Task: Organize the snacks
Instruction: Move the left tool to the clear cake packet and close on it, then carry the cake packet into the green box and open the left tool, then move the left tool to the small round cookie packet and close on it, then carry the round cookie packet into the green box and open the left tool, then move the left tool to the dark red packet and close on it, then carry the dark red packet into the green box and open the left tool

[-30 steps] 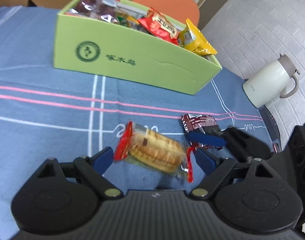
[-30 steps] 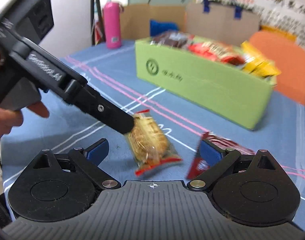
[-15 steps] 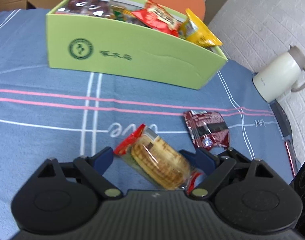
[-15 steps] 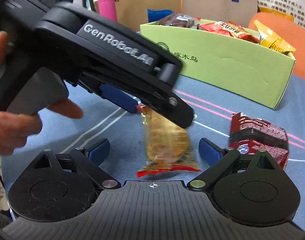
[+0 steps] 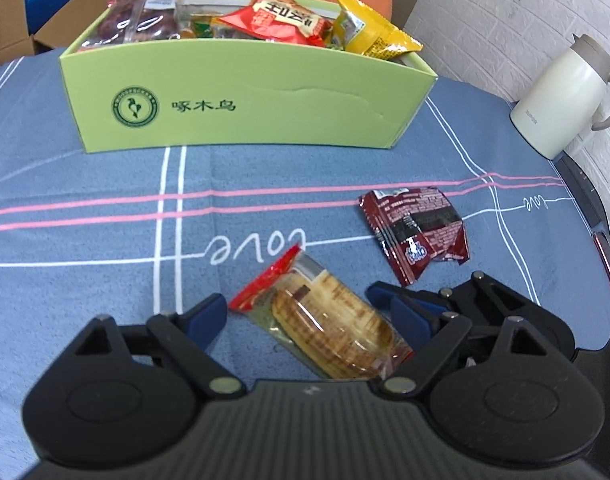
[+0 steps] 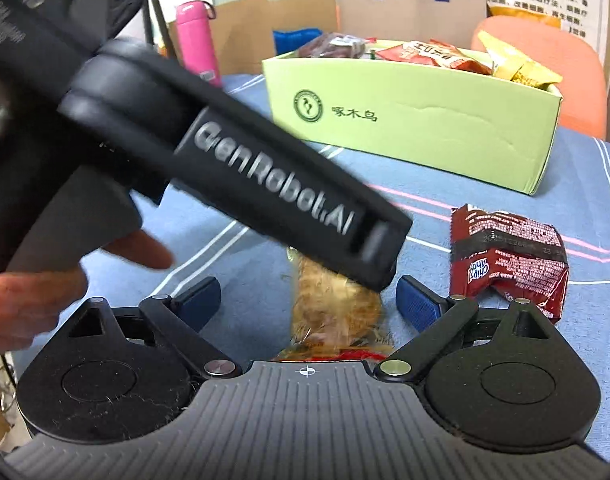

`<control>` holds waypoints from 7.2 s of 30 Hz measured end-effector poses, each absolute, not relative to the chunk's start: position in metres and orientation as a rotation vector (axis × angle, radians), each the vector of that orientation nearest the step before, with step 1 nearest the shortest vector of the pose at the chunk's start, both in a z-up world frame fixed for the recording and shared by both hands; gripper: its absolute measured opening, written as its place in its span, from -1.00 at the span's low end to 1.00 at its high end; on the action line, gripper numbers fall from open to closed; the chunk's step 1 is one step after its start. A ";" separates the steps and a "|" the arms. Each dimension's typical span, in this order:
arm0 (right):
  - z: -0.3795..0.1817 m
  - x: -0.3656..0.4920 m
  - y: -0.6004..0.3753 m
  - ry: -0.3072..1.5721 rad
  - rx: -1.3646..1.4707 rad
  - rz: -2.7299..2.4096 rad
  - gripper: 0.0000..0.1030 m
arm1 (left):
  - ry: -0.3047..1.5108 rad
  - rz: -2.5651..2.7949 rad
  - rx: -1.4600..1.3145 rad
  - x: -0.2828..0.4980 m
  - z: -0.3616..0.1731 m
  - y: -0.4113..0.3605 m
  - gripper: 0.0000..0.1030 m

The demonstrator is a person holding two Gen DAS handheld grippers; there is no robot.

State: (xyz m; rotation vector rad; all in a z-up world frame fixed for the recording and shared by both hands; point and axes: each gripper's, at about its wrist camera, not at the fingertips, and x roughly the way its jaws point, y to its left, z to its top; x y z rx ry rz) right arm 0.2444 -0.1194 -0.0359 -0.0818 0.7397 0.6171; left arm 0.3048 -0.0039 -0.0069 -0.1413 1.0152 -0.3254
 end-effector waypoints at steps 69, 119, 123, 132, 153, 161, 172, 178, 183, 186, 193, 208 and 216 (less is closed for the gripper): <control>-0.039 0.160 -0.187 0.671 0.122 0.388 0.65 | 0.972 -0.726 -0.006 0.294 -0.002 -0.070 0.82; 0.046 0.412 -0.132 0.427 -0.006 0.566 0.61 | 0.539 -0.373 -0.247 0.440 0.105 0.065 0.82; 0.056 0.360 -0.166 0.373 -0.011 0.490 0.78 | 0.531 -0.417 -0.240 0.388 0.102 0.066 0.85; -0.010 0.331 -0.241 0.589 0.141 0.540 0.79 | 0.733 -0.374 -0.326 0.307 0.025 0.064 0.85; -0.032 0.237 -0.193 0.687 0.054 0.413 0.80 | 0.896 -0.515 -0.436 0.314 0.012 0.010 0.86; -0.030 0.271 -0.187 0.709 0.049 0.375 0.73 | 1.095 -0.572 -0.270 0.369 -0.010 -0.054 0.81; -0.029 0.262 -0.197 0.654 0.014 0.380 -0.44 | 1.047 -0.686 -0.326 0.354 -0.004 -0.044 -0.35; -0.005 0.259 -0.178 0.571 -0.044 0.396 -0.45 | 0.925 -0.663 -0.318 0.352 0.037 -0.026 -0.36; 0.042 0.296 -0.165 0.434 -0.102 0.420 -0.44 | 0.780 -0.606 -0.281 0.394 0.092 -0.014 -0.36; 0.063 0.344 -0.161 0.408 -0.094 0.451 -0.43 | 0.752 -0.539 -0.237 0.432 0.110 -0.014 -0.36; 0.049 0.434 -0.147 0.524 -0.081 0.472 -0.40 | 0.809 -0.460 -0.180 0.496 0.088 -0.022 -0.36; 0.026 0.428 -0.156 0.482 -0.050 0.463 0.73 | 0.608 -0.448 -0.235 0.473 0.098 0.002 0.91; 0.042 0.342 -0.198 0.384 0.096 0.391 0.80 | 0.513 -0.381 -0.177 0.385 0.098 0.012 0.96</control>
